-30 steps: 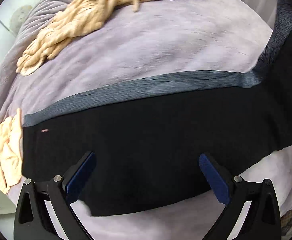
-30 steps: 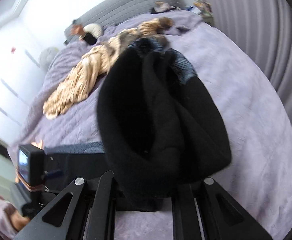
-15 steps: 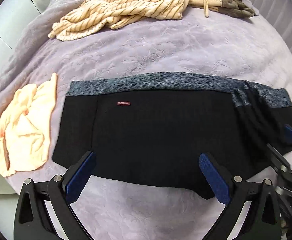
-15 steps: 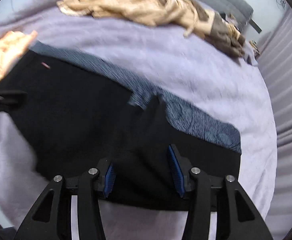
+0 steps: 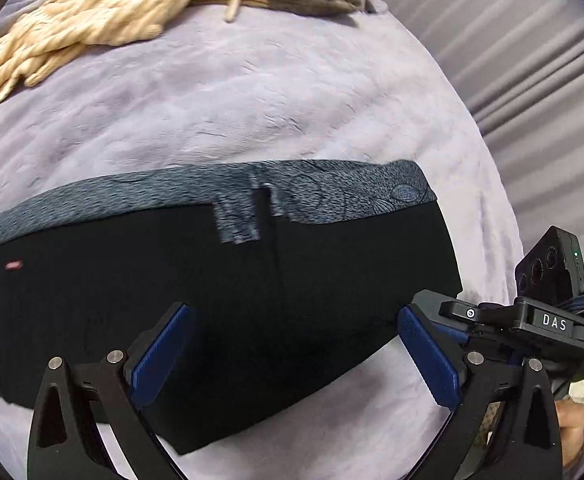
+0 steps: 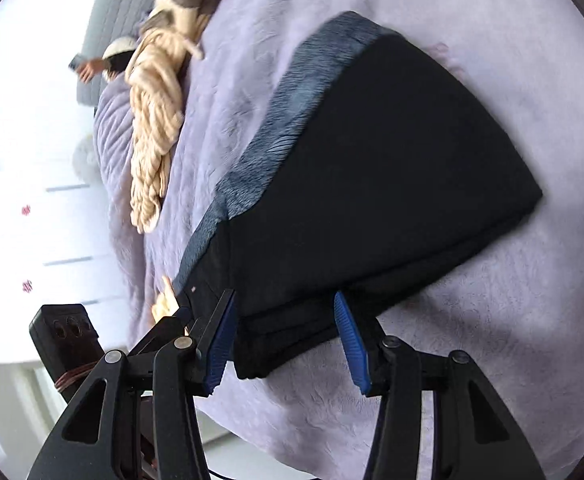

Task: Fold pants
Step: 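Grasp the leg end of the black strip with the right tool, then fold the held leg end over toward the waistband with the right tool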

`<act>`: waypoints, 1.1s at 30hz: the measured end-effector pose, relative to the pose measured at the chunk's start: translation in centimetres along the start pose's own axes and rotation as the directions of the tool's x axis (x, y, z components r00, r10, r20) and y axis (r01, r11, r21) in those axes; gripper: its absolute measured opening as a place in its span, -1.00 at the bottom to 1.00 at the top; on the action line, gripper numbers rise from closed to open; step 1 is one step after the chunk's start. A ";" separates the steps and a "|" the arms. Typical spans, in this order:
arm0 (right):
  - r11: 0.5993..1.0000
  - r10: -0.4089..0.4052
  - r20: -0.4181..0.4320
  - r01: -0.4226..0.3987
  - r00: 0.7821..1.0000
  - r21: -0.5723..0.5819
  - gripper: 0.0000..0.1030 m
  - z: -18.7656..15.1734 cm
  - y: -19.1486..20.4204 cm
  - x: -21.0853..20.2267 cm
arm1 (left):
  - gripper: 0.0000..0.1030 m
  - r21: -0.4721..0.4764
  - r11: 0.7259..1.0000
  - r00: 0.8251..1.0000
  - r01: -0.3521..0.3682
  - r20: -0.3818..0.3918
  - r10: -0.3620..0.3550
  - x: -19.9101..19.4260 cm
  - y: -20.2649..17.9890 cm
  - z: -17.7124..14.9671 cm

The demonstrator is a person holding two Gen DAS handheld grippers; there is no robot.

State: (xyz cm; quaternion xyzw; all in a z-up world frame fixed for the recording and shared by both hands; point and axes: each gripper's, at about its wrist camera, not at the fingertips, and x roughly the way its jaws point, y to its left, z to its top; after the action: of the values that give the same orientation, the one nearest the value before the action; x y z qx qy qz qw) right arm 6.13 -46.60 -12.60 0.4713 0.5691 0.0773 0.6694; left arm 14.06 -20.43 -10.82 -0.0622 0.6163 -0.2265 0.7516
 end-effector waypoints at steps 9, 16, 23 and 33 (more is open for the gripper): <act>0.983 0.072 0.044 -0.079 0.996 0.166 -0.85 1.6 -3.4 1.9 | -0.19 -0.019 1.000 0.992 -0.001 -0.128 -0.001 5.5 -1.2 0.9; 0.998 0.059 -0.009 -0.059 0.998 0.022 -0.90 1.1 0.6 1.6 | -0.08 0.028 0.990 0.990 -0.137 -0.038 0.138 2.2 -0.6 -2.0; 0.998 -0.020 -0.067 0.024 0.998 0.062 -0.89 0.2 -1.7 5.6 | 0.31 -0.042 0.978 0.977 -0.206 -0.062 0.204 2.3 0.8 -2.7; 0.947 -0.156 -0.013 0.146 0.988 -0.285 -0.38 0.1 5.4 -0.2 | 0.56 0.009 0.959 0.959 -0.284 -0.005 0.284 2.8 -1.1 0.3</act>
State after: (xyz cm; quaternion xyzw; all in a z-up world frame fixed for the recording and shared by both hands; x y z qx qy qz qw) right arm 8.50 -43.87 -8.55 0.3242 0.5982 0.1148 0.7238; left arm 14.44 -22.63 -12.85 0.0307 0.6202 -0.1190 0.7748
